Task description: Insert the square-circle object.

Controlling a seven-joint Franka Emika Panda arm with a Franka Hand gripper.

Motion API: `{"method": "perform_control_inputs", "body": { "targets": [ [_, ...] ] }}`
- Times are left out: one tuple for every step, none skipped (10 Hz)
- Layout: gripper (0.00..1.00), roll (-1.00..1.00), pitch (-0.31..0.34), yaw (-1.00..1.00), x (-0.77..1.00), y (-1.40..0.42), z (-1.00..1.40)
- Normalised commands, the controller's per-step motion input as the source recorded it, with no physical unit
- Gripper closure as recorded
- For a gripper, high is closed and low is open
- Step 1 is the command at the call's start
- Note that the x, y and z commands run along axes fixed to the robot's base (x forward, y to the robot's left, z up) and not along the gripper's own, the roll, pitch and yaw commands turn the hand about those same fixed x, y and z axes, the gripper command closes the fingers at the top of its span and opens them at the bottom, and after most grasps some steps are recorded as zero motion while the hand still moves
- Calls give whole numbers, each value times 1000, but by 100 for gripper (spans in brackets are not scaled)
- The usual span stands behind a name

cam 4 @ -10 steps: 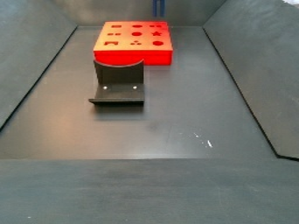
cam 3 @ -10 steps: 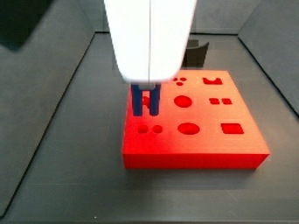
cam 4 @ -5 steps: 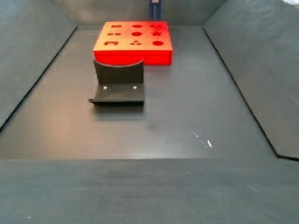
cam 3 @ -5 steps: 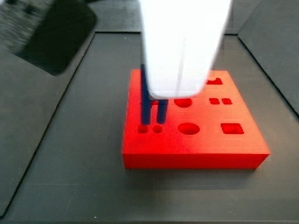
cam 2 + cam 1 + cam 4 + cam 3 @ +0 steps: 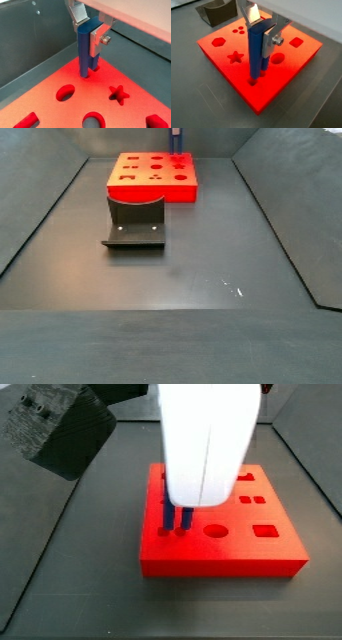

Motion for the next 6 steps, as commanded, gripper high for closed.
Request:
{"method": "perform_control_inputs", "body": {
  "targets": [
    [100,0,0,-146,-40,0,0],
    [100,0,-11,-14,-3,0,-3],
    [100,-14,-33,0,0,-20,-46],
    [100,0,-27,0,0,0,-111],
    [100,0,-20,0,0,0,-160],
    [100,0,-20,0,0,-3,-166]
  ]
}}
